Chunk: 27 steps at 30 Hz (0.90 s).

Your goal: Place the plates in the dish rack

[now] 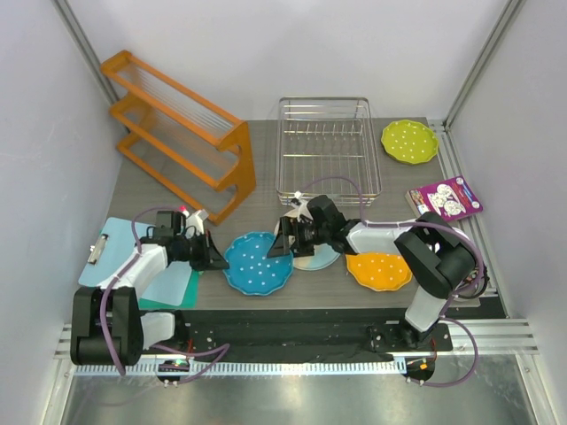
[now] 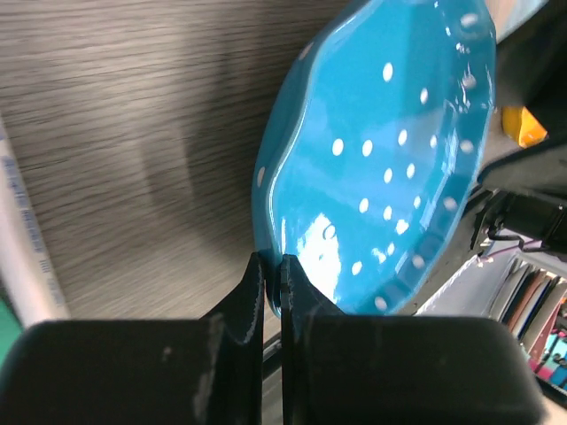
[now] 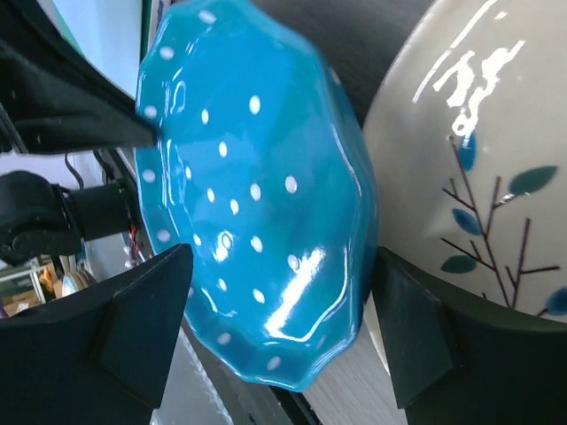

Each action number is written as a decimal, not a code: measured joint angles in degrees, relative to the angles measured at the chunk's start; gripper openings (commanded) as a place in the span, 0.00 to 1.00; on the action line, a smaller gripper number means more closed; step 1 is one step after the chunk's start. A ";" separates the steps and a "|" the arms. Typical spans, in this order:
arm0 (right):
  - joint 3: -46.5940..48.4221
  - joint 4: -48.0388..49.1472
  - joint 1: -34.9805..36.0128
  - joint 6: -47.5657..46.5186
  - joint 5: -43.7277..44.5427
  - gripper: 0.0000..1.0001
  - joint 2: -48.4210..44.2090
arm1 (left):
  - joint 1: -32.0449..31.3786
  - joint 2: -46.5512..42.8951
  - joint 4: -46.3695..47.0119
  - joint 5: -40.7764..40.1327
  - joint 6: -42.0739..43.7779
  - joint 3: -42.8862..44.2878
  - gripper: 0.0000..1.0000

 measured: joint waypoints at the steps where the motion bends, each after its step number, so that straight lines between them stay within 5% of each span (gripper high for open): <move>1: -0.42 0.28 0.37 0.00 -0.13 0.75 0.00 | 0.59 0.59 0.04 0.31 0.24 0.00 0.00; 5: -1.18 0.46 0.96 -0.79 -0.09 0.59 0.04 | 1.49 1.75 0.02 0.31 1.33 -0.02 0.00; 8: -1.18 -0.72 0.96 -2.34 0.90 0.36 0.11 | 1.57 1.75 0.02 0.26 1.68 -0.02 0.00; 14: -1.18 -2.69 0.87 -3.54 1.33 0.32 0.11 | 1.95 3.04 0.20 -0.15 2.16 -0.02 0.00; 16: -0.94 -2.73 0.87 -3.52 1.07 0.20 0.11 | 1.95 3.50 0.22 -0.33 2.19 -0.02 0.00; 17: -0.76 -2.82 0.87 -3.54 0.94 0.01 0.11 | 1.95 3.63 0.22 -0.44 2.21 -0.02 0.00; 20: 0.48 -3.93 0.79 -3.87 0.59 0.01 0.13 | 2.03 3.74 0.20 -0.96 2.36 -0.02 0.00; 21: 1.16 -4.59 0.76 -4.22 0.48 0.01 0.13 | 2.05 3.74 0.20 -1.27 2.40 -0.02 0.16; 27: 6.78 -11.28 0.76 -9.84 -1.68 0.01 -0.59 | 1.95 1.90 -0.02 -2.12 1.38 0.11 0.46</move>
